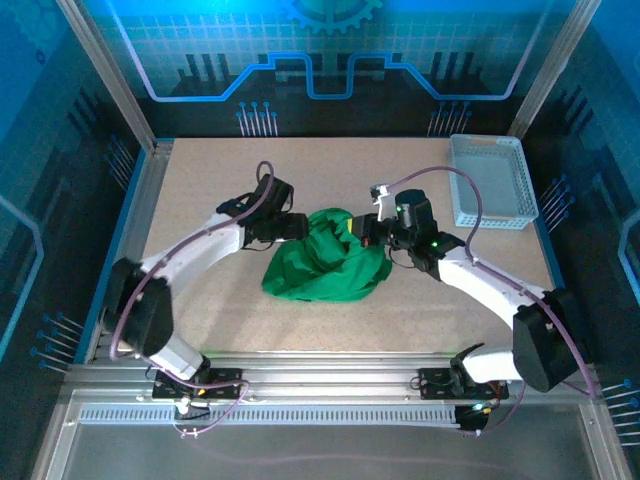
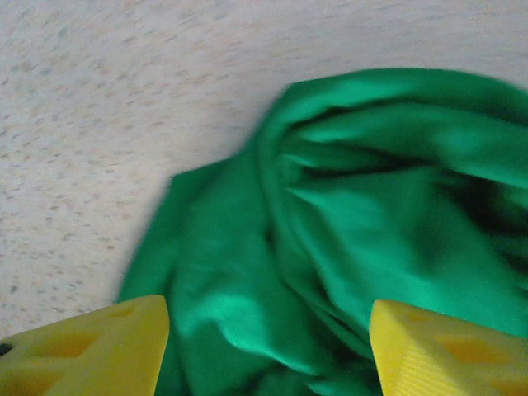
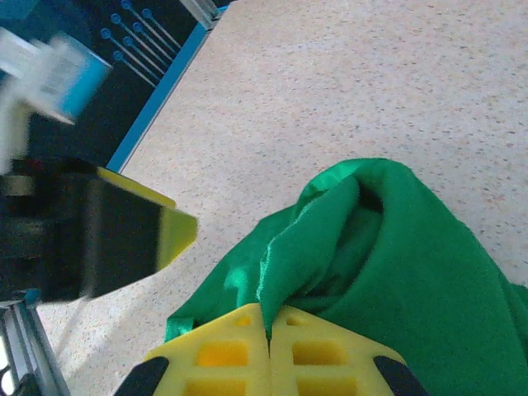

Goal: Fold the inside-out t-shirt

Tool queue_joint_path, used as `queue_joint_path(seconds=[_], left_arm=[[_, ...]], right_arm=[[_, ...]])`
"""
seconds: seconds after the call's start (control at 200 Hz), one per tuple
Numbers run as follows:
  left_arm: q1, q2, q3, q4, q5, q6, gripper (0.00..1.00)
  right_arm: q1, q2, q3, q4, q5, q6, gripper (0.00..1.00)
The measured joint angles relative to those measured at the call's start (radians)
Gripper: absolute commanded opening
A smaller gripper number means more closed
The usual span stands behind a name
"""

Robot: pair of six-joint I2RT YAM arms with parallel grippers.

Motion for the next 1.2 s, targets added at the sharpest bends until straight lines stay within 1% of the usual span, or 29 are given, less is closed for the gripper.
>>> queue_joint_path(seconds=[0.065, 0.125, 0.23, 0.39, 0.43, 0.545, 0.61, 0.665, 0.725, 0.775, 0.84, 0.895, 1.001, 1.071, 1.131, 1.201], left_arm=[[-0.031, -0.054, -0.001, 0.026, 0.010, -0.027, 0.74], [-0.048, -0.061, -0.001, 0.053, 0.024, -0.051, 0.74], [-0.064, 0.004, -0.001, 0.079, 0.051, -0.091, 0.73], [-0.069, 0.126, -0.001, 0.087, 0.082, -0.127, 0.63], [-0.069, 0.148, -0.001, 0.089, 0.085, -0.138, 0.56], [-0.069, 0.181, 0.000, 0.086, 0.088, -0.141, 0.21], [-0.063, 0.183, -0.001, 0.087, 0.089, -0.140, 0.08], [-0.053, 0.175, -0.007, 0.097, 0.090, -0.145, 0.00], [-0.028, 0.145, -0.032, 0.114, 0.096, -0.138, 0.00], [0.003, 0.102, -0.059, 0.120, 0.103, -0.136, 0.00], [0.053, 0.016, -0.093, 0.132, 0.103, -0.129, 0.00], [0.087, -0.071, -0.112, 0.145, 0.096, -0.118, 0.00], [0.103, -0.256, -0.142, 0.217, 0.088, -0.094, 0.00], [0.098, -0.338, -0.164, 0.268, 0.089, -0.085, 0.00], [0.097, -0.358, -0.183, 0.299, 0.089, -0.084, 0.00], [0.098, -0.322, -0.206, 0.316, 0.088, -0.085, 0.00]], right_arm=[[0.022, -0.010, 0.000, 0.002, 0.005, -0.006, 0.00], [0.043, -0.019, 0.000, 0.002, 0.015, -0.014, 0.00], [0.074, -0.036, 0.000, 0.003, 0.036, -0.027, 0.00], [0.092, -0.089, 0.000, 0.001, 0.068, -0.042, 0.00], [0.092, -0.103, 0.000, 0.000, 0.075, -0.045, 0.00], [0.092, -0.139, 0.000, -0.009, 0.098, -0.053, 0.00], [0.090, -0.153, 0.000, -0.022, 0.125, -0.057, 0.00], [0.080, -0.158, 0.000, -0.038, 0.139, -0.061, 0.00], [0.047, -0.158, 0.000, -0.056, 0.141, -0.061, 0.00], [-0.007, -0.158, 0.000, -0.066, 0.128, -0.052, 0.00], [-0.078, -0.159, 0.000, -0.068, 0.110, -0.040, 0.00], [-0.114, -0.164, 0.000, -0.071, 0.102, -0.037, 0.00], [-0.126, -0.195, 0.001, -0.079, 0.091, -0.037, 0.00], [-0.126, -0.212, 0.007, -0.080, 0.092, -0.037, 0.00], [-0.126, -0.211, 0.013, -0.079, 0.098, -0.037, 0.00], [-0.129, -0.183, 0.013, -0.079, 0.108, -0.038, 0.00]])
